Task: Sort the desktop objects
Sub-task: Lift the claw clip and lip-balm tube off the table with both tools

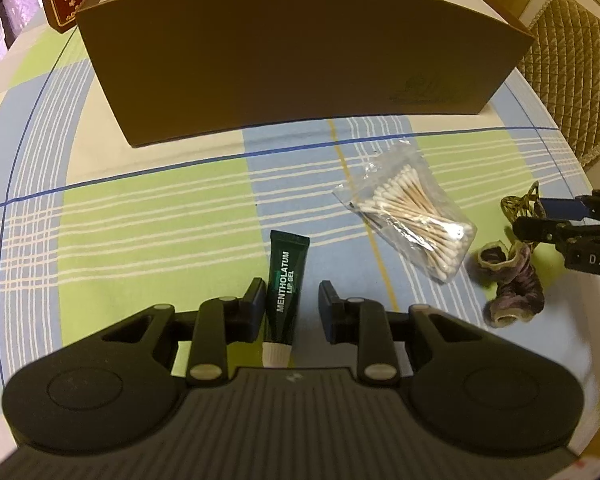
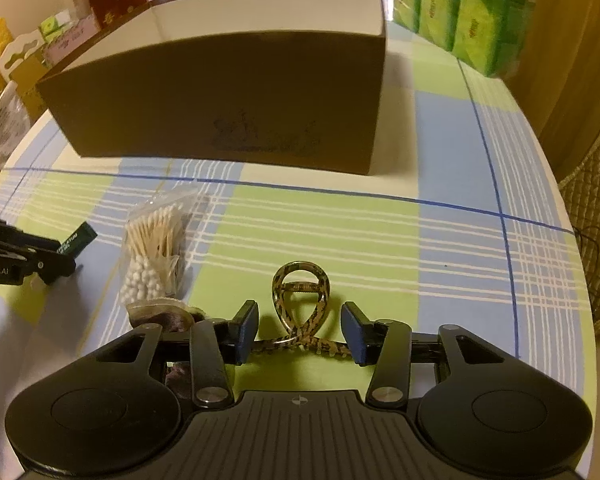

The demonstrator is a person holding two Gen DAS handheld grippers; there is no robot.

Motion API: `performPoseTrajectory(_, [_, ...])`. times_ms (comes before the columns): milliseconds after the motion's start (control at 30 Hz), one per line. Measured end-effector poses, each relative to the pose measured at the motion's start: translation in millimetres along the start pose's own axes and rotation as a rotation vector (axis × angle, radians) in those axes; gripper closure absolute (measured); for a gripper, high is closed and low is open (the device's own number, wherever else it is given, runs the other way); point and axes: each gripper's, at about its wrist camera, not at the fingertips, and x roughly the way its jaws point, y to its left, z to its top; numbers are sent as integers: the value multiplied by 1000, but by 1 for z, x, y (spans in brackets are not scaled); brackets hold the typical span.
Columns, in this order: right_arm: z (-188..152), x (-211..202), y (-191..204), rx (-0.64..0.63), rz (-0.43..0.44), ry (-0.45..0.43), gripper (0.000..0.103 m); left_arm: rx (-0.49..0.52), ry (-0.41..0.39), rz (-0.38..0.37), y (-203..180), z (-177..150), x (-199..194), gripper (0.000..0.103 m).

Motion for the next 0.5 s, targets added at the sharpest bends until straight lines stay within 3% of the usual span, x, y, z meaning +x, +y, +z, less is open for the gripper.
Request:
performPoseTrajectory(33, [-1,1,1,-10,5,8,61,5,-4,1,-1,-2,-1,83])
performPoseTrajectory(133, [-5,1,5,-49,-6,11,80,9,-8,5,-3,-10,-3,91])
performPoseTrajectory(500, [-23,-31,-9,-41,72,-54,81,-86,-42,16,-13,-56,-34,91])
